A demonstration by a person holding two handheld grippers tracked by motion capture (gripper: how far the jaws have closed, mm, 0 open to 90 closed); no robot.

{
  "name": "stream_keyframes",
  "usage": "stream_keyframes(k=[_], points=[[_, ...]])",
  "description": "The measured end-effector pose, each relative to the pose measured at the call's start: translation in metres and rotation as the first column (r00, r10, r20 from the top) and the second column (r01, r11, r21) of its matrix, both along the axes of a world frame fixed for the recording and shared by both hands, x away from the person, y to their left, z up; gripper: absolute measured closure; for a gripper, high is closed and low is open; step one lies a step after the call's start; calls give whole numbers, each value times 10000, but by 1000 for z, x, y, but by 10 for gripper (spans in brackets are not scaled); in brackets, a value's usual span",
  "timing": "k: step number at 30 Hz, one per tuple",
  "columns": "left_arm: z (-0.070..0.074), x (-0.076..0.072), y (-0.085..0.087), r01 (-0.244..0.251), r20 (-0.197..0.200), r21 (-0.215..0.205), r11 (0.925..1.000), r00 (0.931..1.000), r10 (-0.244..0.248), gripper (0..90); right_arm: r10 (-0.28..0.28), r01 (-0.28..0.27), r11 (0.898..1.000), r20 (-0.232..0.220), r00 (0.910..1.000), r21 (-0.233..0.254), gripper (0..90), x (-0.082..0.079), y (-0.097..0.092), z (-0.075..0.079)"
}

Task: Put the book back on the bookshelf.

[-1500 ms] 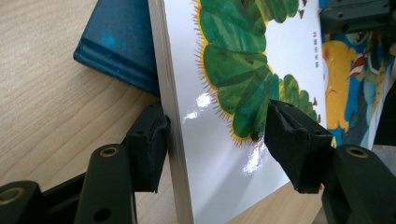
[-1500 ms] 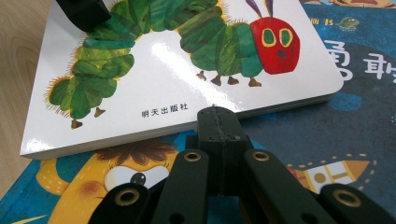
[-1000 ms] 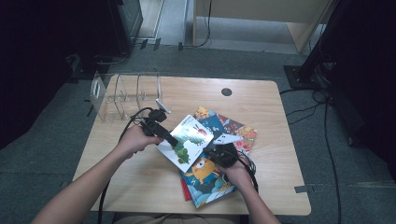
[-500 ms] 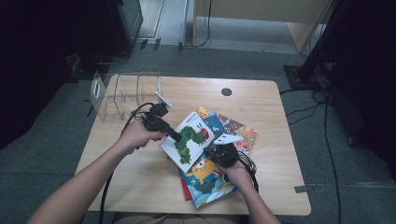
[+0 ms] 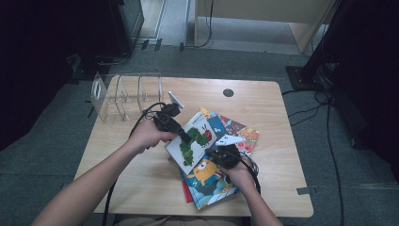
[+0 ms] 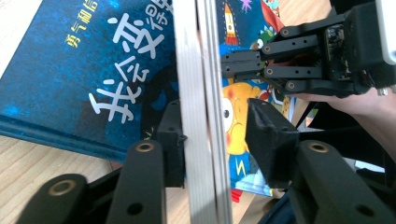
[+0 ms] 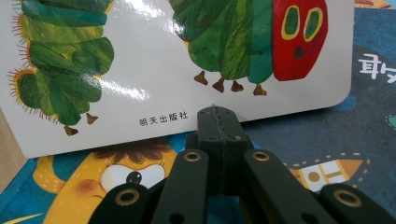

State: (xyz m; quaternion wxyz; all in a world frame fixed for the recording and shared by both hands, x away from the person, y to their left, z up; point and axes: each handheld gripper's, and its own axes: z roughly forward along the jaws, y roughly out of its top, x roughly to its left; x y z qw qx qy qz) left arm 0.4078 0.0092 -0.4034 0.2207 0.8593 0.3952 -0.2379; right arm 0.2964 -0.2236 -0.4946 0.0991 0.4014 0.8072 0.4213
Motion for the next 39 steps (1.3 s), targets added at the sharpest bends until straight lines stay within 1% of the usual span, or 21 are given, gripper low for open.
stream_keyframes(k=[2,4,8,10,11,12,15,17,21,24,26,27,34,39], points=[[0,1,0,-105,-47,-70,9999,9999,105,638,30,-30,10000,-2,10000,3,900,0,0,0],[0,3,1,-56,-99,-144,9999,9999,54,675,38,-38,10000,-7,10000,4,900,0,0,0],[0,6,-4,-24,-256,61,10000,9997,26,685,17,-17,10000,11,10000,-28,900,0,0,0],[0,7,-6,96,-368,48,9999,9993,-94,685,69,-69,10000,15,10000,-68,900,0,0,0],[0,8,-7,70,-439,50,10000,9990,-67,688,89,-88,9999,48,9999,-96,900,1,0,0],[0,8,-8,118,-455,111,9999,9989,-112,698,120,-120,9999,59,9999,-116,900,1,0,0],[2,8,-12,245,-315,332,9991,9992,-234,706,136,-136,9998,41,9999,-113,900,1,0,1],[4,7,-15,353,-271,342,9988,9990,-344,682,124,-124,9999,50,9999,-113,900,1,-1,1],[7,5,-22,590,8,645,9962,9982,-591,667,102,-102,9999,50,9999,-113,900,1,-1,1],[8,6,-25,582,-44,784,9952,9983,-581,703,70,-68,9999,84,9999,-151,900,1,0,1],[7,6,-27,608,57,955,9936,9981,-616,733,63,-62,9999,88,9999,-156,900,1,0,1],[7,6,-28,613,45,991,9932,9981,-621,741,66,-64,9999,79,9999,-156,900,1,0,1],[8,9,-30,644,-158,1167,9911,9979,-630,755,45,-44,9999,83,10000,-159,900,1,0,1],[10,8,-32,538,-184,1285,9902,9985,-519,763,84,-82,9998,102,9999,-170,900,1,0,1]])
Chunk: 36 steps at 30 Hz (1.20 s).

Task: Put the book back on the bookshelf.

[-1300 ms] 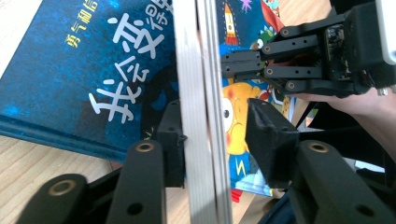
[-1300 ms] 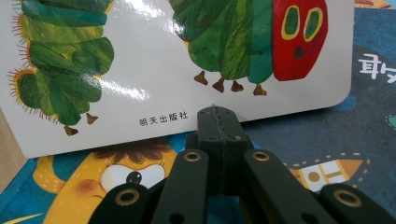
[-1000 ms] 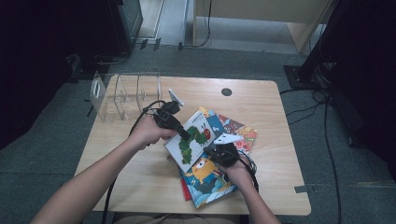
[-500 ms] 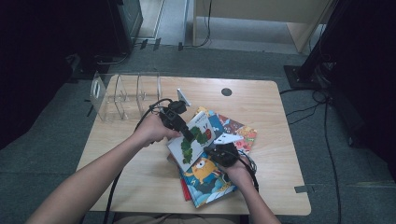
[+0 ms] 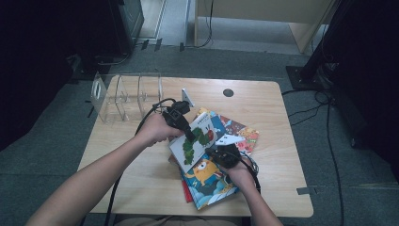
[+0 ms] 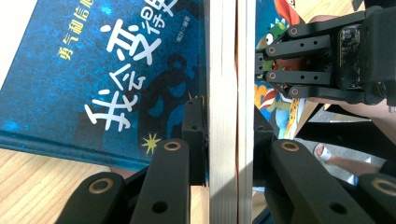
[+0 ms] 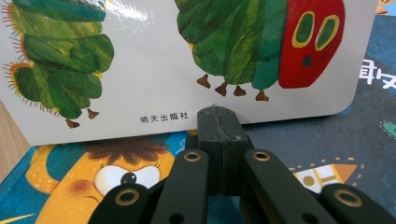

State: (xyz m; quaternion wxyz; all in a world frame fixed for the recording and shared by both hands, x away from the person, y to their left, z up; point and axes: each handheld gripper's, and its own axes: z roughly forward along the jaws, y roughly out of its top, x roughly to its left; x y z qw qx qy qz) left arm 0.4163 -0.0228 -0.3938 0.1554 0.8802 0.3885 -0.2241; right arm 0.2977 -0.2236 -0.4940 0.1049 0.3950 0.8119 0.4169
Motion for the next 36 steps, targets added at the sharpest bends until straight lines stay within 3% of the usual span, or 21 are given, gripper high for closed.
stream_keyframes(k=[12,21,24,30,36], points=[[3,0,-2,20,111,85,10000,9999,-21,770,101,-102,9999,228,9997,27,834,1,-1,2],[18,5,10,-263,252,-264,9993,9993,270,771,210,-224,9994,484,9986,280,609,4,-3,7],[22,6,16,-473,234,-460,9978,9986,484,771,237,-240,9997,435,9988,72,500,6,-1,5],[23,9,27,-728,363,-358,9967,9966,741,771,789,-771,9962,443,9959,-405,449,7,4,1],[27,12,38,-1010,442,-428,9940,9937,1029,771,961,-919,9932,577,9937,-715,353,7,7,1]])
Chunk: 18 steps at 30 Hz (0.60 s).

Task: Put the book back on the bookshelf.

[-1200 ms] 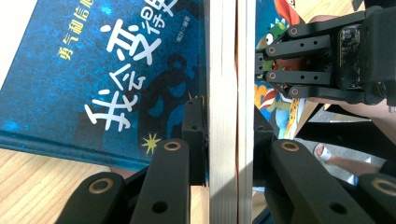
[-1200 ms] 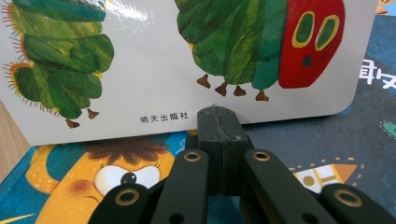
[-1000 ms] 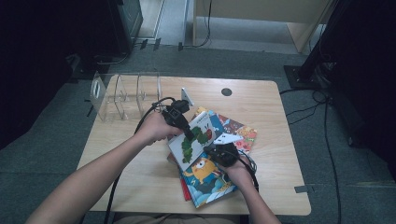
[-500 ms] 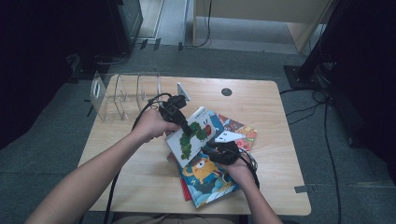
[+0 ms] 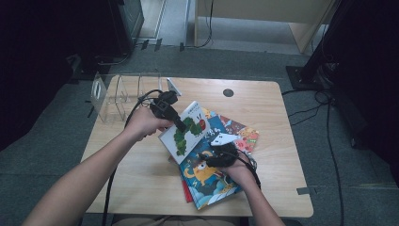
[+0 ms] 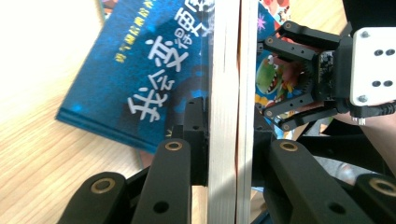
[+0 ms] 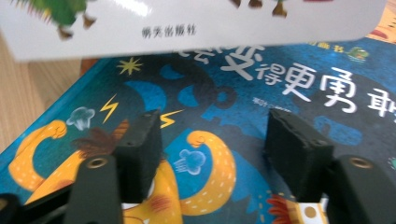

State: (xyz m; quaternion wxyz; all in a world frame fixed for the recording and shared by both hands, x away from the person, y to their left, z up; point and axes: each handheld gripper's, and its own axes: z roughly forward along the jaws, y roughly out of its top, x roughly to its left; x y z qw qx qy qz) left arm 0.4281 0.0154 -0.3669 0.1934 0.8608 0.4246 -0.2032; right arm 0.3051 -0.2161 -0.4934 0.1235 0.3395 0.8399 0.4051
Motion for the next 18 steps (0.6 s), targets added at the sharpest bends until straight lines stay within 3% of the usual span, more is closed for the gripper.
stream_keyframes(k=[3,4,18], points=[[1,1,5,-66,7,-39,10000,10000,66,771,233,-233,9997,24,9997,-123,296,-1,2,0],[3,2,9,-171,-13,-143,9998,9999,171,771,449,-443,9983,130,9989,-374,247,-2,5,-1],[10,7,35,-699,205,-132,9975,9973,702,771,504,-498,9978,136,9986,-445,222,-2,5,-1]])
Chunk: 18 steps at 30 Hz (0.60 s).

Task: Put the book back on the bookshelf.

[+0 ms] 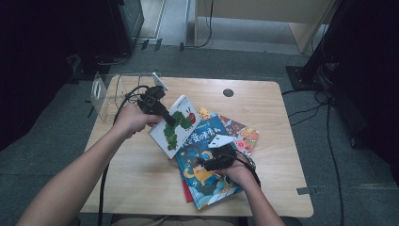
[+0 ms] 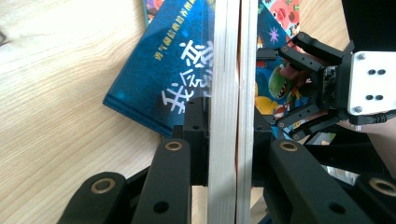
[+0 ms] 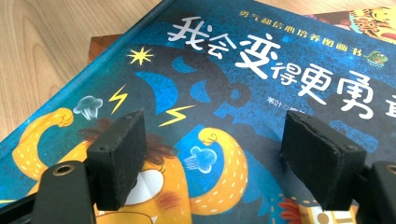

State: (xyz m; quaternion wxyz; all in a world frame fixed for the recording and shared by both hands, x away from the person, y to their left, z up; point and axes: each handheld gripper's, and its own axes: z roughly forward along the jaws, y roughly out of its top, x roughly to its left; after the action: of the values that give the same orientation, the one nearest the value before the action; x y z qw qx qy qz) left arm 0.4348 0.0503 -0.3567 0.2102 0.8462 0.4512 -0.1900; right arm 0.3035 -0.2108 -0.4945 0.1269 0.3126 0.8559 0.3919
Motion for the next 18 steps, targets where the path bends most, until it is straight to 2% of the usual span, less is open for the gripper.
stream_keyframes(k=[6,18], points=[[2,3,12,-342,52,-74,9994,9994,343,771,42,-42,10000,-23,10000,-2,212,0,0,0],[3,4,32,-696,107,123,9975,9975,695,771,124,-124,9999,-85,9999,5,191,0,0,0]])
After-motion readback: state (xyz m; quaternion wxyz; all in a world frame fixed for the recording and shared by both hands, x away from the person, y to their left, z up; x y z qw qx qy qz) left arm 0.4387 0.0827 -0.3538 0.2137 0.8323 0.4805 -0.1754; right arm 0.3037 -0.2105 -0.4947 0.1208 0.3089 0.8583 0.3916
